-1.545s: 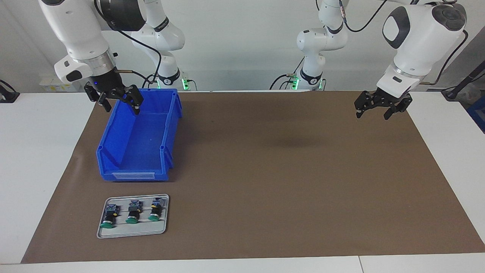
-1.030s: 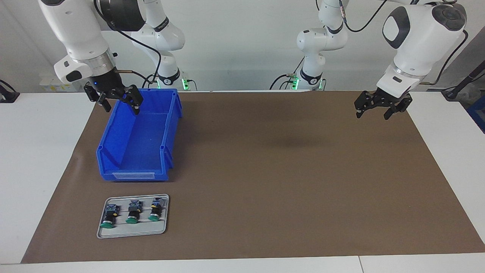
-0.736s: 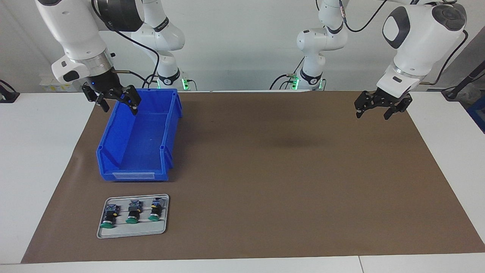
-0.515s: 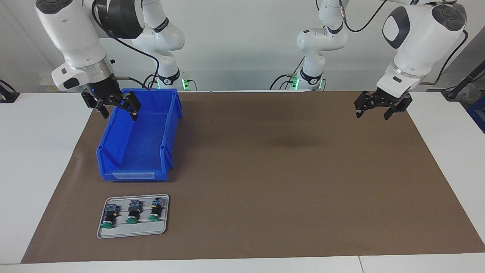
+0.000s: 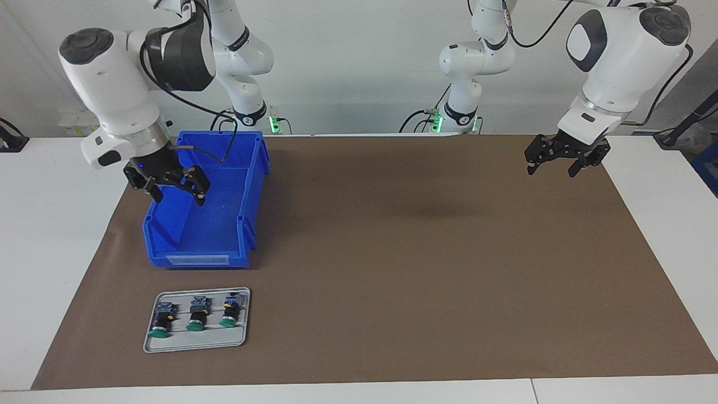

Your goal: Place and press button with both arms

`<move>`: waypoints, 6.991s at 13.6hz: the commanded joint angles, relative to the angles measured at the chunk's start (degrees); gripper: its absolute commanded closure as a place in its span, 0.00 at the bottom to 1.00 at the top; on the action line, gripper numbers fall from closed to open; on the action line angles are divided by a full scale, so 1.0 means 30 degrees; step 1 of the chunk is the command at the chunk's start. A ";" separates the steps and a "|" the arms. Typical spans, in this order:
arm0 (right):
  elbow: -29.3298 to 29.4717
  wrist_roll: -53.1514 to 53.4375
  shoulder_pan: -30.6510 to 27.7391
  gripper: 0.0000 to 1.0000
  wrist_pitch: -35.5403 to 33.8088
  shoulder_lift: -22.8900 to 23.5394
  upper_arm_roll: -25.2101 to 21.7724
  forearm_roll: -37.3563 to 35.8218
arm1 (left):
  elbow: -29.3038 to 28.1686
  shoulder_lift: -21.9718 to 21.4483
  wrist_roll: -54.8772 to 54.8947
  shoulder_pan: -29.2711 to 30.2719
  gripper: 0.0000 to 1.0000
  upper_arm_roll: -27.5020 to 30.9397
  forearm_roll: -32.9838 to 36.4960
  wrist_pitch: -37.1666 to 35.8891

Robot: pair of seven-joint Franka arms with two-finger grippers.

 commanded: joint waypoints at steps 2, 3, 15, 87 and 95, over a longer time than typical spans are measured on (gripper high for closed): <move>0.0615 -0.1923 -0.0775 0.00 0.2050 0.1974 0.0135 0.0012 | -0.0625 -0.0519 -0.0113 0.0013 0.00 -0.0015 0.0329 0.0199; 0.0616 -0.2216 -0.0891 0.00 0.2520 0.2326 0.0135 0.0012 | -0.0625 -0.0519 -0.0113 0.0013 0.00 -0.0015 0.0329 0.0199; 0.1554 -0.3918 -0.0893 0.05 0.6593 0.6489 0.0252 0.0480 | -0.0625 -0.0519 -0.0114 0.0013 0.00 -0.0015 0.0329 0.0199; -0.1048 3.8278 1.0978 0.02 0.2731 0.0522 0.0516 -0.0076 | -0.0625 -0.0519 -0.0113 0.0013 0.00 -0.0015 0.0329 0.0199; -0.5125 2.6307 0.6263 0.02 0.0568 -0.4726 0.0516 0.0158 | -0.0625 -0.0519 -0.0143 -0.0074 0.00 -0.0044 0.0329 0.0228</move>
